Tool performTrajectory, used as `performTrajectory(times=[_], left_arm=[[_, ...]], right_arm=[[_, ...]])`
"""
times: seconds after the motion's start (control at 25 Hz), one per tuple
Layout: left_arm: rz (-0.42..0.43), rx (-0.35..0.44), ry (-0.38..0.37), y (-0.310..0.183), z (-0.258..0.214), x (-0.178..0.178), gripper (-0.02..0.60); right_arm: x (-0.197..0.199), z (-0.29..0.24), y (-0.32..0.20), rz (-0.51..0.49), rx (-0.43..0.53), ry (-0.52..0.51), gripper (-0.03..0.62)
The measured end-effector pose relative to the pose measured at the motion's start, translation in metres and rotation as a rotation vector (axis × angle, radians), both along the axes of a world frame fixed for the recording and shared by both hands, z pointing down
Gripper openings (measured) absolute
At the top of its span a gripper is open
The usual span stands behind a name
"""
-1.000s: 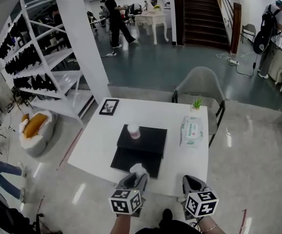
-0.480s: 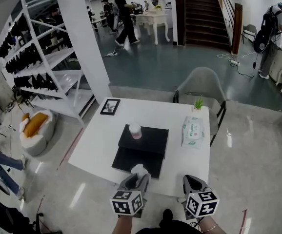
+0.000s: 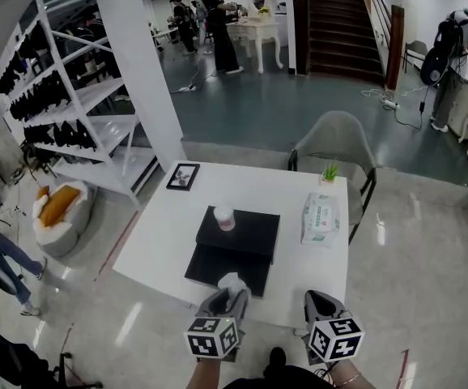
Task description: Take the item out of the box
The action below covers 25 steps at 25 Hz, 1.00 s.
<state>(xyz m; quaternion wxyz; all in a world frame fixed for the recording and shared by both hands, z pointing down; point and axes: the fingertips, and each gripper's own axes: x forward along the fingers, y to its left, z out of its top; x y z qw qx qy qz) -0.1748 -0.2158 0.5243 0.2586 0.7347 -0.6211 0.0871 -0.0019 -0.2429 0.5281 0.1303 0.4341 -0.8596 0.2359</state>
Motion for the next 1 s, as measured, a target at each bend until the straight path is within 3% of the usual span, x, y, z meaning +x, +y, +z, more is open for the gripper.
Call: performTrajectory(times=[1.0], left_arm=[[-0.015,-0.013,0.006,0.002,0.0022,0.0035,0.126]], right_arm=[[-0.006,-0.0059,0.0009,-0.04,0.021,-0.008,0.0]])
